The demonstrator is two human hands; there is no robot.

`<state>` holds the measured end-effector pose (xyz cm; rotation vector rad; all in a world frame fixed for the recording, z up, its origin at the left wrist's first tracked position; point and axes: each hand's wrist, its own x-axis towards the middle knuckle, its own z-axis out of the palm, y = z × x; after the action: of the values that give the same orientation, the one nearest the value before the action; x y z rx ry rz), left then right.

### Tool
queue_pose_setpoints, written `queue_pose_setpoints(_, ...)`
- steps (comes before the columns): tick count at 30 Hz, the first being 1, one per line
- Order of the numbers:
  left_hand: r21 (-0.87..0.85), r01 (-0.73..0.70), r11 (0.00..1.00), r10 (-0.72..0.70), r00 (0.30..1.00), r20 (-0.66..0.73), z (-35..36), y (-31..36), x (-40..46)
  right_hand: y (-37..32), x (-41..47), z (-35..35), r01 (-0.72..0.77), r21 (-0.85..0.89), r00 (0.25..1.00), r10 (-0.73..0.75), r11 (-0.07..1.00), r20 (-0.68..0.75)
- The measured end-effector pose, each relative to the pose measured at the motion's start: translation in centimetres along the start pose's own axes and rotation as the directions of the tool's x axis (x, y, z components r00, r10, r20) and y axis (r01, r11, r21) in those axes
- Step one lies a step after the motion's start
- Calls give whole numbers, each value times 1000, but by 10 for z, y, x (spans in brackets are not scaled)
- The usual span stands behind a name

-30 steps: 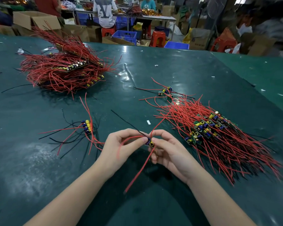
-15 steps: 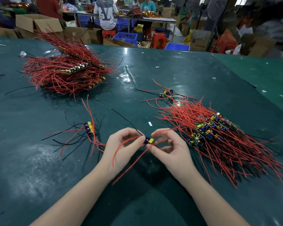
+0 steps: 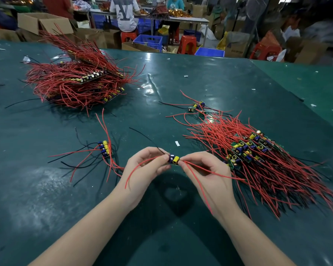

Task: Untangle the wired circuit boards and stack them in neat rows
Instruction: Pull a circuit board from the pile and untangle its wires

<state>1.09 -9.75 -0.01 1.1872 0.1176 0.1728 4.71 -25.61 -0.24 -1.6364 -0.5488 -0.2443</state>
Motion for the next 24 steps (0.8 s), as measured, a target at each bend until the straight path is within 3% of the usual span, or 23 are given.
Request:
queue_pose_setpoints(7, -82, 123, 989, -118, 991, 65, 3, 0, -2, -8, -2, -2, 74, -70, 996, -70, 995, 59)
queue_pose_setpoints(11, -163, 177, 971, -166, 983, 84, 0, 2, -1, -9, -3, 2, -139, 152, 990, 135, 979, 31)
queue_pose_setpoints(17, -155, 163, 974, -153, 985, 78, 2, 3, -2, -13, 2, 4, -402, 563, 905, 406, 722, 125)
queue_pose_setpoints(24, -198, 229, 953, -204, 969, 140, 3, 7, -2, -15, 8, -3, -598, 656, 770, 557, 460, 311)
